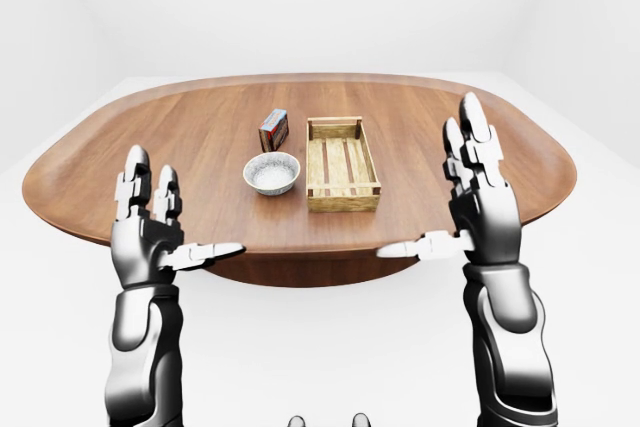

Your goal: Pick up the bowl on the left and put it in the tray.

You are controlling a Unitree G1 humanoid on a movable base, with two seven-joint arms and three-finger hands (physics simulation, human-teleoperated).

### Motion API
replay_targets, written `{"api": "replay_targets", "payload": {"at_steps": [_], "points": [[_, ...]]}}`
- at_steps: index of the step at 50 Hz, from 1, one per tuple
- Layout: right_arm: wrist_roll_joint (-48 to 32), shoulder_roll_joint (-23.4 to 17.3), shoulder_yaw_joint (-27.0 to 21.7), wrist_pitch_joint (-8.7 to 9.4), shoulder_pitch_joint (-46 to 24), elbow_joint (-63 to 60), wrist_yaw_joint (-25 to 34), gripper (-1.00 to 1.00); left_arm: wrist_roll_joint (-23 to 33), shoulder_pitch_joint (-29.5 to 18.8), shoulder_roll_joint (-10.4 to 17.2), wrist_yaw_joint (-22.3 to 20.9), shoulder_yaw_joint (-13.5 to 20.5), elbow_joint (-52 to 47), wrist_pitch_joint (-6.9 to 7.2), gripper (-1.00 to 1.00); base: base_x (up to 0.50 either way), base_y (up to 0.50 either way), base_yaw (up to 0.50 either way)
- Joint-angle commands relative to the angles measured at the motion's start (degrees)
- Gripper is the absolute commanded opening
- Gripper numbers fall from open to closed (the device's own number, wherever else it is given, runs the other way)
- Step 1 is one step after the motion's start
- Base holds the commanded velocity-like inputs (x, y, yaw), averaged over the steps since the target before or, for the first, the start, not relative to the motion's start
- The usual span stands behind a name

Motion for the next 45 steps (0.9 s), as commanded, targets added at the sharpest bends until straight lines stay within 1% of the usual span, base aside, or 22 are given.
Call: {"api": "replay_targets", "payload": {"at_steps": [1, 9, 15, 22, 25, 28, 36, 39, 41, 45], "points": [[-0.8, -0.2, -0.7, 0.00, -2.3, -3.1, 0.9, 1.00, -0.8, -0.3, 0.4, 0.3, 0.9, -0.4, 0.00, 1.00, 0.00, 0.00, 0.00], [-1.6, -0.6, -0.4, 0.00, -2.9, -2.4, 1.1, 1.00, -1.2, -0.4, 0.6, 0.3, 1.1, -0.3, 0.00, 1.00, 0.00, 0.03, 0.00], [-2.6, -0.6, -0.1, 0.00, -3.3, -1.9, 1.5, 1.00, -1.1, -0.6, 0.7, 0.1, 1.0, 0.6, 0.00, 1.00, 0.00, 0.48, 0.00], [-2.6, -0.4, -0.2, 0.00, -3.6, -1.8, 1.6, 1.00, -1.6, -0.5, 0.9, 0.3, 1.5, -0.6, 0.00, 1.00, 0.00, 0.50, 0.00], [-0.9, -0.1, -0.3, 0.00, -3.3, -1.8, 2.5, 1.00, -1.6, -0.6, 0.9, 0.3, 1.6, -0.2, 0.00, 1.00, 0.00, 0.50, 0.00], [0.2, 0.0, 0.3, 0.00, -2.9, -2.7, 3.1, 1.00, -1.4, -0.7, 0.9, 0.2, 1.4, 0.1, 0.00, 1.00, 0.39, 0.39, 0.00], [1.2, 0.1, -0.1, 0.00, -2.2, -1.7, 2.5, 1.00, -1.7, -0.7, 1.0, 0.3, 1.6, 0.1, 0.00, 1.00, 0.50, 0.10, 0.00], [1.1, -0.1, 0.5, 0.00, -1.3, -1.7, 2.7, 1.00, -1.3, -1.0, 1.0, 0.2, 1.3, 1.1, 0.00, 1.00, 0.50, 0.10, 0.00], [1.2, -0.1, 0.3, 0.00, -1.1, -2.0, 2.8, 1.00, -1.1, -1.1, 0.9, 0.1, 1.1, 1.9, 0.00, 1.00, 0.50, 0.10, 0.00], [1.8, -0.2, -0.5, 0.00, -1.1, -2.6, 3.0, 1.00, -1.4, -0.5, 1.0, 0.3, 1.2, 0.2, 0.00, 1.00, 0.50, 0.10, 0.00]]}}
